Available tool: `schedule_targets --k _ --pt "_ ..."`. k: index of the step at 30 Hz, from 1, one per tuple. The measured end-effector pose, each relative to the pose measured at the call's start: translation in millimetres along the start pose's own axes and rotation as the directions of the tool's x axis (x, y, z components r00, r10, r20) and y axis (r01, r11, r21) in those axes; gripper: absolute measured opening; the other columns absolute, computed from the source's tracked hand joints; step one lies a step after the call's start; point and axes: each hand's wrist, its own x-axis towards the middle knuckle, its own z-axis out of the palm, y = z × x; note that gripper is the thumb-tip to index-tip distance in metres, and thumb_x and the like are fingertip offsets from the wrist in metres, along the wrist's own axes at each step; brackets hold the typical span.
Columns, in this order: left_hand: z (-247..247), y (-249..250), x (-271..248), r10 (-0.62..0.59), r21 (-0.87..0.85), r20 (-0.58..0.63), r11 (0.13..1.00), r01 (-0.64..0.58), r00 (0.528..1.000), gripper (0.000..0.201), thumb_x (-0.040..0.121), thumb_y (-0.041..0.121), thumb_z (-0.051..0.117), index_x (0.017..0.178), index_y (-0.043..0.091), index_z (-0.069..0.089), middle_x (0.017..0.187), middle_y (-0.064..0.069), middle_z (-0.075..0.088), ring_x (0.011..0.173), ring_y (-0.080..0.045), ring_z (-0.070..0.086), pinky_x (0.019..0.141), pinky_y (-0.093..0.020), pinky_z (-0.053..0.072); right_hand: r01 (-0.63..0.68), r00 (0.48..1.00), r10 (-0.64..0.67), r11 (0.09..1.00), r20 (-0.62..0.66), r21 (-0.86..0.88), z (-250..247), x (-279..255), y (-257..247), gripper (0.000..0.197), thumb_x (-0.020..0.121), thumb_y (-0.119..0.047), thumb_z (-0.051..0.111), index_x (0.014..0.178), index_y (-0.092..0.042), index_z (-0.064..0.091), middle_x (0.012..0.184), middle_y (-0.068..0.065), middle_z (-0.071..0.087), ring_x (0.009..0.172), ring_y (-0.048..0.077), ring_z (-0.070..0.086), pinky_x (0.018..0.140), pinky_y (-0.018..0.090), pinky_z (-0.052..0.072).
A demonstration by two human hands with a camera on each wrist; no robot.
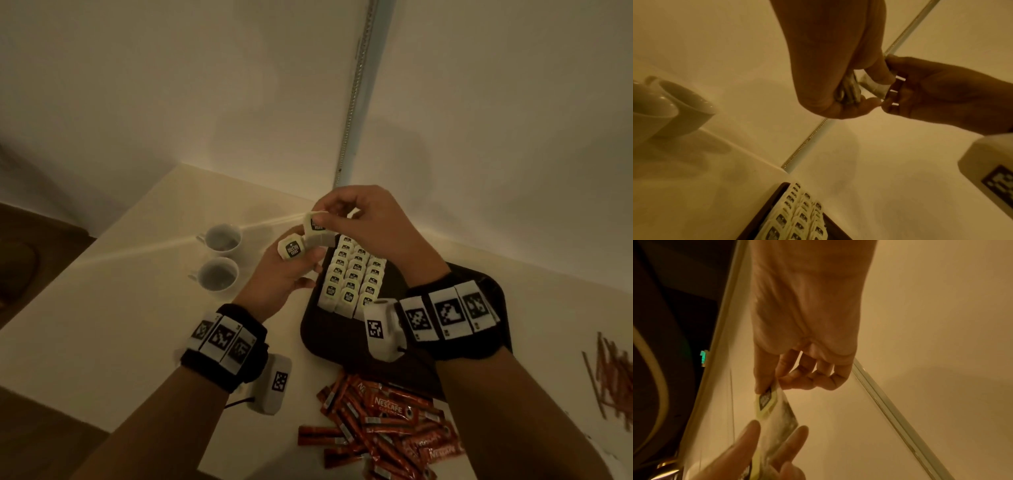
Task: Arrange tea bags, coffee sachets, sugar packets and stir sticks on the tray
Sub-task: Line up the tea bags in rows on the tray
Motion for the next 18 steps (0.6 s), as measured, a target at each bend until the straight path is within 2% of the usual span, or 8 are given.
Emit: schedule_targets --k 2,5,8,11,14,16,18 --pt "5 4 4 0.057 -0.012 0.002 0.998 -0.057 0.998 0.017 0.079 0.016 0.072 0.088 0.028 0.066 0.079 0.005 0.065 0.066 -0.009 0.059 0.052 -0.023 0.047 0.046 0.999 -0.046 0.999 0.003 -0.02 -7 3 -13 0.005 0.081 -0.018 0.073 0.085 -0.016 0.074 0.065 -0.015 0.062 0.061 -0.002 0.053 0.056 0.007 0.037" --pt "12 9 9 0.096 -0.043 -0.018 0.994 -0.096 0.995 0.009 0.078 0.018 0.066 0.088 0.019 0.065 0.076 0.006 0.064 0.063 -0.008 0.058 0.049 -0.021 0.046 0.083 0.997 -0.083 0.995 0.008 -0.057 -13 6 -26 0.007 0.081 -0.018 0.073 0.086 -0.015 0.074 0.067 -0.014 0.062 0.062 0.0 0.053 0.055 0.006 0.036" --pt "15 12 10 0.131 -0.077 -0.019 0.988 -0.132 0.991 0.007 0.081 0.018 0.067 0.086 0.023 0.067 0.079 0.005 0.065 0.065 -0.009 0.058 0.049 -0.021 0.045 0.108 0.994 -0.109 0.992 -0.016 -0.061 -16 8 -30 0.007 0.082 -0.018 0.072 0.087 -0.014 0.074 0.069 -0.017 0.063 0.064 -0.002 0.054 0.056 0.006 0.036" --pt "16 13 10 0.141 -0.081 -0.044 0.986 -0.144 0.989 0.01 0.081 0.018 0.07 0.09 0.017 0.065 0.081 0.003 0.066 0.065 -0.009 0.057 0.049 -0.021 0.044 0.096 0.994 -0.099 0.993 -0.046 -0.067 -14 8 -30 0.009 0.082 -0.02 0.071 0.085 -0.012 0.073 0.069 -0.015 0.063 0.063 -0.001 0.053 0.056 0.006 0.037" --pt "18 11 10 0.143 -0.088 -0.058 0.985 -0.147 0.988 0.016 0.081 0.017 0.064 0.096 0.012 0.063 0.079 0.004 0.065 0.065 -0.01 0.057 0.048 -0.021 0.043 0.091 0.99 -0.1 0.991 -0.101 -0.096 -9 6 -30 0.017 0.084 -0.023 0.069 0.081 -0.007 0.066 0.069 -0.007 0.062 0.065 0.005 0.055 0.057 0.007 0.038" --pt "19 11 8 0.132 -0.092 -0.068 0.986 -0.138 0.989 0.018 0.079 0.019 0.064 0.096 0.012 0.064 0.076 0.004 0.063 0.065 -0.01 0.057 0.048 -0.021 0.043 0.091 0.99 -0.103 0.989 -0.1 -0.12 -5 6 -29 0.017 0.087 -0.023 0.066 0.086 -0.006 0.063 0.073 -0.002 0.064 0.068 0.008 0.059 0.059 0.008 0.04" --pt "19 12 6 0.126 -0.095 -0.069 0.987 -0.132 0.99 0.014 0.079 0.02 0.064 0.092 0.016 0.065 0.074 0.004 0.062 0.065 -0.01 0.057 0.048 -0.022 0.043 0.065 0.995 -0.074 0.991 -0.07 -0.119 -5 6 -27 0.013 0.087 -0.02 0.066 0.097 -0.012 0.064 0.076 -0.005 0.066 0.07 0.004 0.062 0.062 0.008 0.042"
